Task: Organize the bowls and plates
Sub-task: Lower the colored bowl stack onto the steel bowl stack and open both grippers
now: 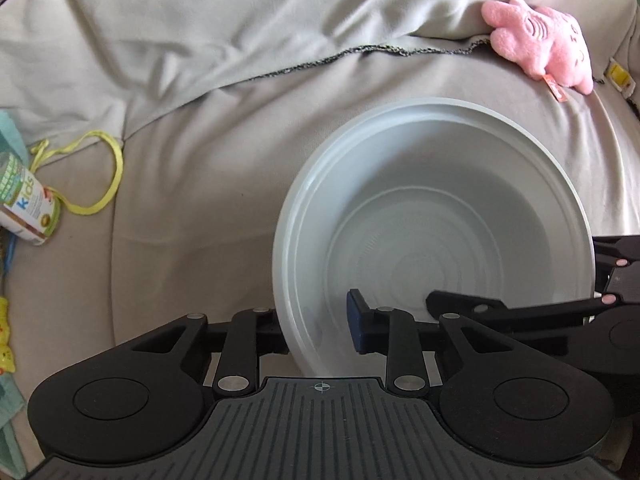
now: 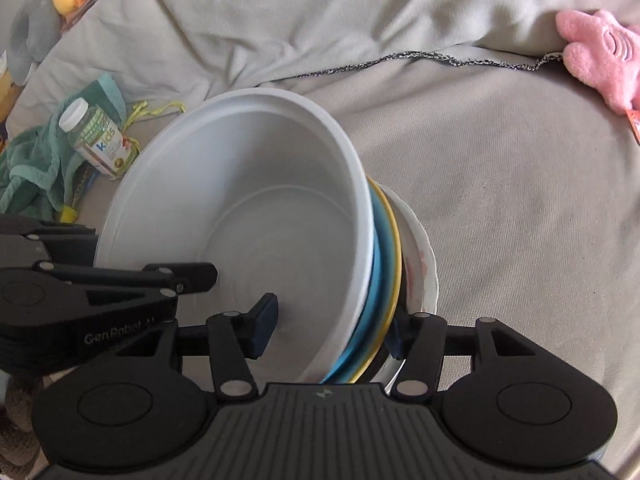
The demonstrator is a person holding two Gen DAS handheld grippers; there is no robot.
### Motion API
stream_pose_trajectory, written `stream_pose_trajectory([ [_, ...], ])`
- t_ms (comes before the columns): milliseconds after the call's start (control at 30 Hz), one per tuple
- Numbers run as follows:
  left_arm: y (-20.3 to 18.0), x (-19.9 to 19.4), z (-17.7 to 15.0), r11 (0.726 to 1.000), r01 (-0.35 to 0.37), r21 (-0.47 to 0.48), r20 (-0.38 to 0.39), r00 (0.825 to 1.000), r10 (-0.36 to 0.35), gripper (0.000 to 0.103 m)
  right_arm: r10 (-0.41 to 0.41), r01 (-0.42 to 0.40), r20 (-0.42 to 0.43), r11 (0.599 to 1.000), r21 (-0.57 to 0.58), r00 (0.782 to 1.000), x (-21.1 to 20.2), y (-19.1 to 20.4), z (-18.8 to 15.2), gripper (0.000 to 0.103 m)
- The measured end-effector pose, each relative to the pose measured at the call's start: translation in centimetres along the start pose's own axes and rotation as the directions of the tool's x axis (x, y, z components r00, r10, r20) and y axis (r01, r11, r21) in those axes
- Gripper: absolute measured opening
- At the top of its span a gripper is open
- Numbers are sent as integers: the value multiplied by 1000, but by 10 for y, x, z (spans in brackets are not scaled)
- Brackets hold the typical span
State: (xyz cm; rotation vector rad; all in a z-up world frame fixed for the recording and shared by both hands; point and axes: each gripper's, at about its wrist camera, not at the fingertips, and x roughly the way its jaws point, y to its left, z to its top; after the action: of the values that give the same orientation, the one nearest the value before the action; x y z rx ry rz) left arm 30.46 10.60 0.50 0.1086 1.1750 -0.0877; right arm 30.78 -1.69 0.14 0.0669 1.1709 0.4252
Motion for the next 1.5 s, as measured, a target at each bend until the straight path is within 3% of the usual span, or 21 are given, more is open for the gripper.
stream_pose_trajectory([
  [233,9,-4,3,997,32,-68,25,999,-30,27,42,-42,1,998,36,999,-12,-12,4,52],
  [367,5,-12,4,998,-5,-63,76,997,10,28,75,-77,30,995,64,997,-23,-22,3,52],
  [500,-1,-14,4,999,6,-46,72,997,-3,28,-35,36,128,999,-9,991,-44,-12,0,54],
  [600,-5,-17,2,999,17,-39,67,998,-15,29,-31,41,164,997,-62,986,-53,-7,-1,54],
  [667,-8,-19,0,1000,-6,-27,75,997,8,30,-31,39,157,998,-51,987,-52,-8,-1,51],
  [733,-8,-22,-3,1000,-1,-28,82,997,3,30,-59,69,155,996,-58,986,-48,-7,-3,33],
  [833,-4,-26,-8,999,22,-50,79,997,-18,30,-105,115,136,991,-71,985,-35,-7,-8,23],
  [1000,1,-30,-16,996,61,-70,80,995,-56,37,-92,96,139,995,-22,986,-28,-10,-6,22],
  [1200,19,-29,-13,979,128,-157,57,991,-120,37,-39,42,163,999,-15,986,-20,-15,1,23],
  [1300,18,-29,-13,980,121,-156,62,992,-112,37,-23,24,148,1000,-2,989,-19,-18,3,23],
  [1500,7,-28,-17,992,72,-106,89,994,-63,37,-70,80,151,995,-65,986,-24,-5,-9,24],
])
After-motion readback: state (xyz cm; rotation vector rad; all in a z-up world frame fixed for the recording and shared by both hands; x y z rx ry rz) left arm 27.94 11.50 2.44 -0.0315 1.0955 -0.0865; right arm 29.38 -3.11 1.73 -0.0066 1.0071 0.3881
